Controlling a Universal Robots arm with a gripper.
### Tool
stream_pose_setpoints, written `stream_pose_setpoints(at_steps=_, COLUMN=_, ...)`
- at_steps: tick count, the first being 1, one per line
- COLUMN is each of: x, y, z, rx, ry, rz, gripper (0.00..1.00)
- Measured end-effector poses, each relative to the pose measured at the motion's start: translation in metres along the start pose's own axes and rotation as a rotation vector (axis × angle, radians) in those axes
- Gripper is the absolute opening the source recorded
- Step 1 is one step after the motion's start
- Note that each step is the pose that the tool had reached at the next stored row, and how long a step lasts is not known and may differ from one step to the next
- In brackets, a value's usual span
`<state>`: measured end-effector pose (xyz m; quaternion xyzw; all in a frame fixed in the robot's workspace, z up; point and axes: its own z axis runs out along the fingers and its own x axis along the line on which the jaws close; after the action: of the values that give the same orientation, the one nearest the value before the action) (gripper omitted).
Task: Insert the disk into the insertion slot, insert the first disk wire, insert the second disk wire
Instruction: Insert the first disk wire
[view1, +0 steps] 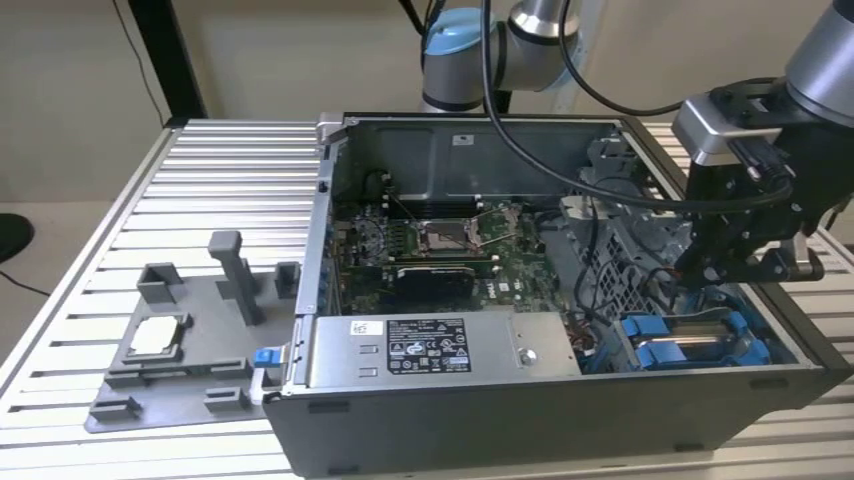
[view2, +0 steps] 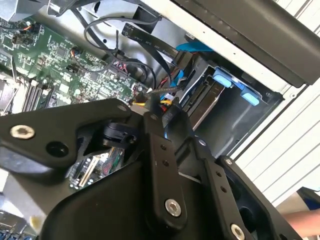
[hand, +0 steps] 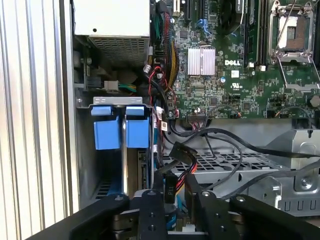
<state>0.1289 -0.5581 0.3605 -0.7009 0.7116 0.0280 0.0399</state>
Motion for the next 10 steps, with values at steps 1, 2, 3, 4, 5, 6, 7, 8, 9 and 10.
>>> stream_pose_setpoints(at_steps=1, x=0.0000, y=0.0000, z=0.0000, rx=0.0001, ry=0.0000, rz=0.000, gripper=0.00)
stream_pose_setpoints(at_steps=2, x=0.0000, y=0.0000, z=0.0000, rx=0.0001, ry=0.0000, rz=0.000, gripper=0.00)
stream_pose_setpoints(at_steps=3, x=0.0000, y=0.0000, z=0.0000, rx=0.0000, ry=0.0000, rz=0.000, gripper=0.00)
stream_pose_setpoints(at_steps=4, x=0.0000, y=0.0000, z=0.0001, rx=0.0000, ry=0.0000, rz=0.000, gripper=0.00)
stream_pose_setpoints(at_steps=5, x=0.0000, y=0.0000, z=0.0001, rx=0.0001, ry=-0.0001, rz=0.000, gripper=0.00)
stream_pose_setpoints(at_steps=6, x=0.0000, y=0.0000, z=0.0001, rx=0.0000, ry=0.0000, rz=0.000, gripper=0.00)
stream_pose_setpoints(at_steps=7, x=0.0000, y=0.0000, z=0.0001, rx=0.0000, ry=-0.0001, rz=0.000, gripper=0.00)
stream_pose_setpoints(at_steps=8, x=0.0000, y=0.0000, z=0.0001, rx=0.0000, ry=0.0000, rz=0.000, gripper=0.00)
stream_pose_setpoints(at_steps=9, x=0.0000, y=0.0000, z=0.0001, rx=0.0000, ry=0.0000, rz=0.000, gripper=0.00)
stream_pose_setpoints(at_steps=10, x=0.0000, y=0.0000, z=0.0001, rx=0.0000, ry=0.0000, rz=0.000, gripper=0.00)
